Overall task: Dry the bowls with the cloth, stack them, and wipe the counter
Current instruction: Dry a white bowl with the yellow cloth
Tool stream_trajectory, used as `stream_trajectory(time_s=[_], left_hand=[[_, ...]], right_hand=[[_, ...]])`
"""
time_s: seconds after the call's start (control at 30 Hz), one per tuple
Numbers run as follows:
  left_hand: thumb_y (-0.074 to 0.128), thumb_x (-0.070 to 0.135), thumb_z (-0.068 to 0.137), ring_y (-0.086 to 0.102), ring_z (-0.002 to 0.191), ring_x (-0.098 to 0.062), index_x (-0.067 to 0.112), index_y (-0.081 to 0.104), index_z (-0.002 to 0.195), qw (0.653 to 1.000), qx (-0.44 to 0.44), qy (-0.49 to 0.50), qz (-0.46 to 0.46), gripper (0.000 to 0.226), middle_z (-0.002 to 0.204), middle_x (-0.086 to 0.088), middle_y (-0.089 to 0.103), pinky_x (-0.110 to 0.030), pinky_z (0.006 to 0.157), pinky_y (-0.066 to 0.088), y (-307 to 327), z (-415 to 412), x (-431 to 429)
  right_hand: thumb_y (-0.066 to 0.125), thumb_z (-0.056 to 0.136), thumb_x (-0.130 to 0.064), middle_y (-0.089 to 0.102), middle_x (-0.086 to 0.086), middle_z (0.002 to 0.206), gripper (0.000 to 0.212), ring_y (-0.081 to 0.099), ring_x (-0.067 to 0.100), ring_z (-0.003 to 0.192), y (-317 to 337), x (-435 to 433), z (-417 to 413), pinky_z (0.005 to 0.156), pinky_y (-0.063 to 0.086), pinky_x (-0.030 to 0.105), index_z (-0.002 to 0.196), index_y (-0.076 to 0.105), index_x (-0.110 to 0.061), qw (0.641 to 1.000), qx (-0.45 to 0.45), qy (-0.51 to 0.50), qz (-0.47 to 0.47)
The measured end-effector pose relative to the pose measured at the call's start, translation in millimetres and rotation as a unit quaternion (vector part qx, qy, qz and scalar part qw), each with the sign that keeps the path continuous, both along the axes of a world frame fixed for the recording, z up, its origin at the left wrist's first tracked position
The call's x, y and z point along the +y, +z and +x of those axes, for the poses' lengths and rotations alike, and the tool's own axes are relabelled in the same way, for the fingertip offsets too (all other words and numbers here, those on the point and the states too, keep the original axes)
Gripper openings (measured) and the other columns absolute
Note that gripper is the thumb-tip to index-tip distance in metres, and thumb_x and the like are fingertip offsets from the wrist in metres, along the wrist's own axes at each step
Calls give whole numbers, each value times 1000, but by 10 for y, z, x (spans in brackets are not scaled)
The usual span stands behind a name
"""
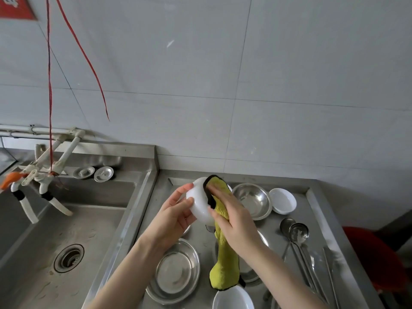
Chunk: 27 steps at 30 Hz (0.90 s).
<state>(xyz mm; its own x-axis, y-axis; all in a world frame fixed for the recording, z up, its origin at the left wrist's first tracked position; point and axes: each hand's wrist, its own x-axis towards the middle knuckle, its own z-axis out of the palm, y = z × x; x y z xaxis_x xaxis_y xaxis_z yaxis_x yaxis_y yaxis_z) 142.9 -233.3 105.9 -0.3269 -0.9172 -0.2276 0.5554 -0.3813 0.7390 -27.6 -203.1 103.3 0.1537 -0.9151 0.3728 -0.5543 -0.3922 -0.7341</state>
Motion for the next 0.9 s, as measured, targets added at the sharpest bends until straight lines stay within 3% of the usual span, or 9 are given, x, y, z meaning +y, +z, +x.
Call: stream_trajectory(time_s=[0.13,0.23,0.4,0.53,0.63,0.73,0.8,0.9], left_hand=[[54,3,86,68,85,-23,17,58,116,1000,16,7,-21,33,105,-15,66,-31,75,60,63,73,-35],[57,4,83,67,75,-18,23,64,105,999,27,40,-20,30,94,-9,68,-29,71,60,101,140,-80],[57,5,83,69,73,-20,20,60,113,999,18,35,-22,33,95,-11,70,-30,68,60,79,132,-50],[56,3,86,69,77,-24,19,57,120,1000,9,2,-30,37,96,-15,69,-33,71,60,79,66,-28],[65,3,86,67,79,-27,19,55,126,998,-20,-18,-52,45,92,-16,65,-38,74,60,99,89,-26],[66,7,81,66,80,-28,21,53,128,995,-47,-54,-76,51,94,-17,65,-39,75,59,145,115,-6],[65,8,81,67,79,-26,22,52,128,992,-60,-67,-86,51,95,-16,66,-37,72,59,185,106,0],[64,5,84,69,76,-22,22,51,130,993,-57,-61,-87,50,94,-14,69,-33,68,58,208,56,-1]], right_hand=[[40,92,-52,35,-15,150,58,24,-5,139,50,-165,-76,117,18,28,146,33,-31,998,63,-3,17],[41,93,-48,35,-13,150,57,23,-3,140,-10,-153,-148,116,25,41,145,35,-26,993,118,-14,-25],[57,94,-32,38,-11,149,55,25,-3,139,45,24,-12,117,19,26,145,39,-21,992,104,23,-71],[45,95,-46,29,-13,153,58,17,-3,142,162,-85,29,116,12,18,148,31,-25,994,93,16,-49],[41,93,-53,34,-16,151,59,23,-1,140,140,-168,-69,114,20,20,147,32,-30,999,3,-3,41],[45,94,-47,59,-18,123,36,51,1,119,143,-193,-131,103,41,31,128,50,-35,991,-77,-25,107],[45,96,-43,57,-18,127,38,49,-3,120,174,-177,-102,104,42,35,132,48,-33,994,-59,-18,87],[45,98,-39,42,-19,143,41,31,1,137,251,-118,-7,113,31,36,137,45,-32,999,-11,30,11]])
